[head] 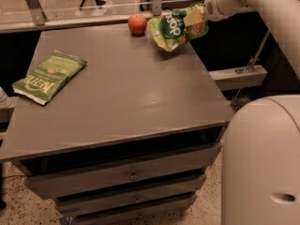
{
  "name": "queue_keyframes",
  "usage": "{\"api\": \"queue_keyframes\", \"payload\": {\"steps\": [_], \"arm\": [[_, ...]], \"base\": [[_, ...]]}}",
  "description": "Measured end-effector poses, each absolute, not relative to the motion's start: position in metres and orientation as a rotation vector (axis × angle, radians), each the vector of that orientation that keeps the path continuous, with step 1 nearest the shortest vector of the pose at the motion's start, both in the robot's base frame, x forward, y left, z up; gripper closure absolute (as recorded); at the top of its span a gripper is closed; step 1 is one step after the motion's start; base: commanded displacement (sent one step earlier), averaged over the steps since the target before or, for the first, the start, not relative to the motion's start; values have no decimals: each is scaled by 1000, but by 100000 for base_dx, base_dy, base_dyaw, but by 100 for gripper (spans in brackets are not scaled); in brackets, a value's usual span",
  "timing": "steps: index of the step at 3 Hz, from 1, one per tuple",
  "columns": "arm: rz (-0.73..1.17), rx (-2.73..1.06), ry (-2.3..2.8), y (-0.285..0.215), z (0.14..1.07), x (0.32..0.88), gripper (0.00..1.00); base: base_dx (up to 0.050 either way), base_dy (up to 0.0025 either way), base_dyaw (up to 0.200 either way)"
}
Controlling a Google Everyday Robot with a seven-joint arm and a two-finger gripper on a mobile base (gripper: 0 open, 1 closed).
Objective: Move green rice chip bag near apple
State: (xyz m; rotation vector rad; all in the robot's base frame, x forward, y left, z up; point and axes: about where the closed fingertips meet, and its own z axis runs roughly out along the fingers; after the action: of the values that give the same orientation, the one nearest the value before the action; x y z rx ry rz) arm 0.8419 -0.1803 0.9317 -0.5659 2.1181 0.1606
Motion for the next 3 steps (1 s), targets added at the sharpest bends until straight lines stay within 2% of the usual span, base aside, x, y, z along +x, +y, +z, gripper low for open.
{"api": "queue_keyframes", "payload": {"steps": [3], "arm": [[248,-139,2119,-192,900,843,100]], "base": [[0,0,0]]}}
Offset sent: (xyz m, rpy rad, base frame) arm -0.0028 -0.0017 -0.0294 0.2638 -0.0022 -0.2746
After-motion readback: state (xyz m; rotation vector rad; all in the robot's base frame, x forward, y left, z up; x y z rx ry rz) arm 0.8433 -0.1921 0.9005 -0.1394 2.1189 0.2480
